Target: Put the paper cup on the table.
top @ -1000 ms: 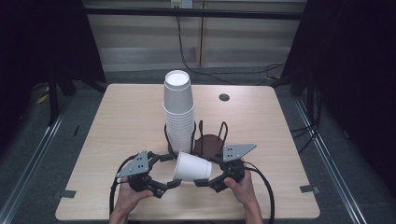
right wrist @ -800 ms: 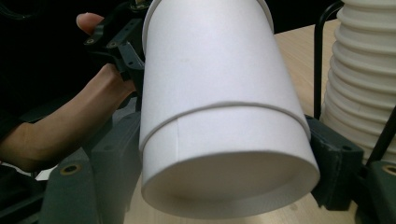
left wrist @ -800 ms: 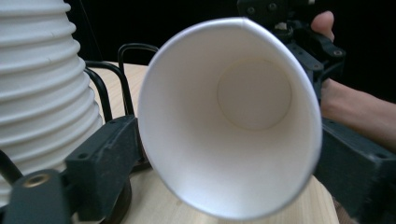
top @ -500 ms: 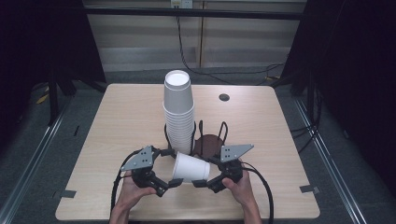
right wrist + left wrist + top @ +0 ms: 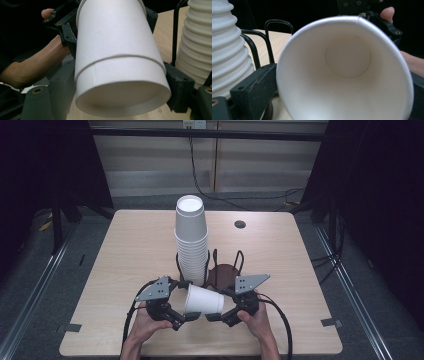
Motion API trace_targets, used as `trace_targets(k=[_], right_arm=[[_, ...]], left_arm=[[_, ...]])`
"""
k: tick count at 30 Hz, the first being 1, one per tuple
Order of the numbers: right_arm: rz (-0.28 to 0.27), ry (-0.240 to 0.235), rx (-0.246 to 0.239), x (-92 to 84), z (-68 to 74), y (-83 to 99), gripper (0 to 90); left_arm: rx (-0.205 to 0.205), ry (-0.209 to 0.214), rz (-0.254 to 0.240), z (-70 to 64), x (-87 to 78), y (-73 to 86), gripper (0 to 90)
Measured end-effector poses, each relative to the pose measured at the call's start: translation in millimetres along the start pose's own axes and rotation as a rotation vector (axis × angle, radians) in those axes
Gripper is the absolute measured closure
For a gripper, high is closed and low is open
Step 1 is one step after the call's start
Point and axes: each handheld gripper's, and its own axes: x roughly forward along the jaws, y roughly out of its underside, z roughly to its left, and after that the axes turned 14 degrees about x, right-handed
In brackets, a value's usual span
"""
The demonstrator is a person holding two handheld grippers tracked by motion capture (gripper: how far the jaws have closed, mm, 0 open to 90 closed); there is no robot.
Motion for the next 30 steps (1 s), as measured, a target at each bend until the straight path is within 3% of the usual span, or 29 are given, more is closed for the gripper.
trace_targets(k=[23,30], right_arm=[[-0.012,-0.012,-0.018,-1.1,-0.1,-0.1,22.3],[-0.024,0.005,-0.024,-0.5,1.4,1.6,19.8]], left_arm=[[-0.041,0.058,-0.056,3.3,-3.6,-0.6,9.9],[-0.033,0.058,-0.037,1.5,-4.5,-3.7,11.9]])
